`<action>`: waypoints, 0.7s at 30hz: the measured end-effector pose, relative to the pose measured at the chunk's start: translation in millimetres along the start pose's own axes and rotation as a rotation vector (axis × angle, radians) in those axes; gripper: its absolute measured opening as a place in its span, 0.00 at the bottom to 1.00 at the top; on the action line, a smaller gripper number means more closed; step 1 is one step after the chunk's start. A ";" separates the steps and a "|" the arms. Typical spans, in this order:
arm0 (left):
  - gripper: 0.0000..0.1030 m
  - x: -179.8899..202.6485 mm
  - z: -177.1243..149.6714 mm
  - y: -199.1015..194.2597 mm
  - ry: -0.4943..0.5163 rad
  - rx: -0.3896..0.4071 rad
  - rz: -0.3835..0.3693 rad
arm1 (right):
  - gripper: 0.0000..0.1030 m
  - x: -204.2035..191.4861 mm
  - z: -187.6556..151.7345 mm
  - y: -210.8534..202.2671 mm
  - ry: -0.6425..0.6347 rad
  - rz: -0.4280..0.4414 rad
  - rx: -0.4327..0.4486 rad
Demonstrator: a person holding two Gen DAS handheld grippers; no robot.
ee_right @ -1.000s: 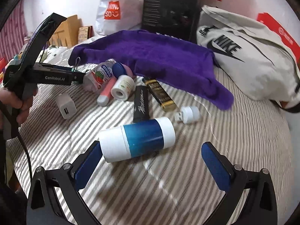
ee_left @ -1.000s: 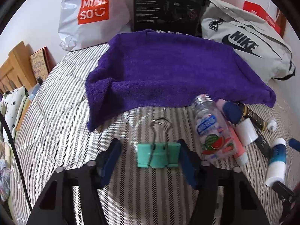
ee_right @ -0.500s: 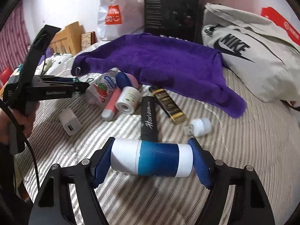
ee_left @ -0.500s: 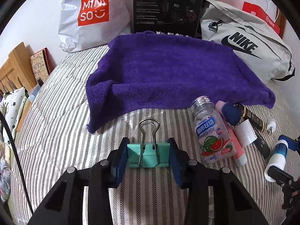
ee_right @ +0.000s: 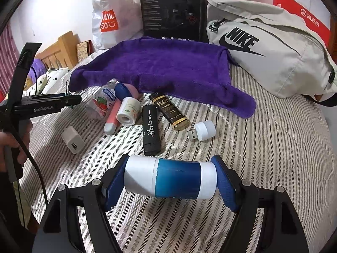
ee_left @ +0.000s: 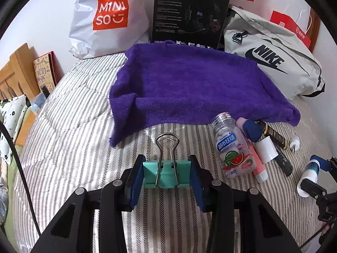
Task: Organize rigid objects
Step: 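Carry the clip and cylinder onto the purple towel and open both tools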
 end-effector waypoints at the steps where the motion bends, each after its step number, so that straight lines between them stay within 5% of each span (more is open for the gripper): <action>1: 0.38 0.2 0.6 -3.4 0.000 0.003 0.000 | 0.74 0.8 1.2 -1.0 0.003 -0.002 0.000; 21: 0.38 5.6 40.5 -41.1 -0.013 0.053 -0.067 | 0.74 19.8 45.4 -12.3 0.054 -0.019 0.014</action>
Point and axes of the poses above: each gripper's, at about its wrist camera, not at the fingertips, and y roughly the way its jaws point, x to its right, z to its top, the point moved 2 cm from there along y, roughly the way its jaws point, and after that the axes turned 12 degrees about -y, right-handed, at the moved point
